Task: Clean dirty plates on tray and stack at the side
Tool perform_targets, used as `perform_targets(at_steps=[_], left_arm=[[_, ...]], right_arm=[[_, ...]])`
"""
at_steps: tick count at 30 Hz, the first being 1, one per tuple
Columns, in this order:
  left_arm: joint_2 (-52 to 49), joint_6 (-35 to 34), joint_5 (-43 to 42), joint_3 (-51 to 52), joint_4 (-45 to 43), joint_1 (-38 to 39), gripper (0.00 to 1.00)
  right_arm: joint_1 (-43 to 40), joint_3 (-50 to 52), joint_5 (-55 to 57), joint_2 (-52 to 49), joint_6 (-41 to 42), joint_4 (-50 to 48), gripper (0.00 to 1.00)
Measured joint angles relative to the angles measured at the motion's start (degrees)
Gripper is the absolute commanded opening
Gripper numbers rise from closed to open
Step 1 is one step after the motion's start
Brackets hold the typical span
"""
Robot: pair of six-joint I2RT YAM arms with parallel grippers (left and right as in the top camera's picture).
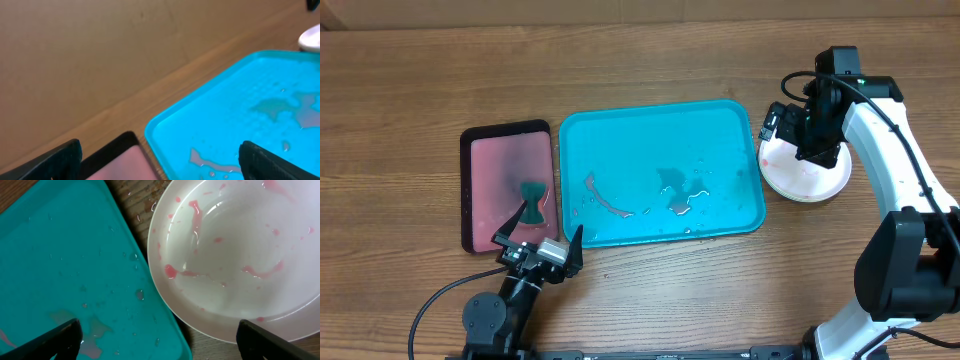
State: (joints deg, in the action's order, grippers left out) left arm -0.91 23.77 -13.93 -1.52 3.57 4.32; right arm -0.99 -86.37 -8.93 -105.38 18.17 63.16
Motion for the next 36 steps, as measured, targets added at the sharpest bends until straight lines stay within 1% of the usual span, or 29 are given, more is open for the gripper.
perform_targets(at_steps=[11, 31, 36], left_arm=[[0.00, 0.85, 1.97, 0.79, 0.00, -0.61, 1.00], [0.00, 0.87, 2.16, 0.79, 0.00, -0.61, 1.00], [0.00, 0.87, 2.16, 0.79, 0.00, -0.61, 1.00]], right_arm=[[0.02, 0.00, 0.00, 0.00, 0.00, 0.00, 1.00], [0.02, 0.00, 0.00, 0.00, 0.02, 0.02, 1.00], [0.22, 0.00, 1.55, 0.02, -0.22, -2.40, 1.00]])
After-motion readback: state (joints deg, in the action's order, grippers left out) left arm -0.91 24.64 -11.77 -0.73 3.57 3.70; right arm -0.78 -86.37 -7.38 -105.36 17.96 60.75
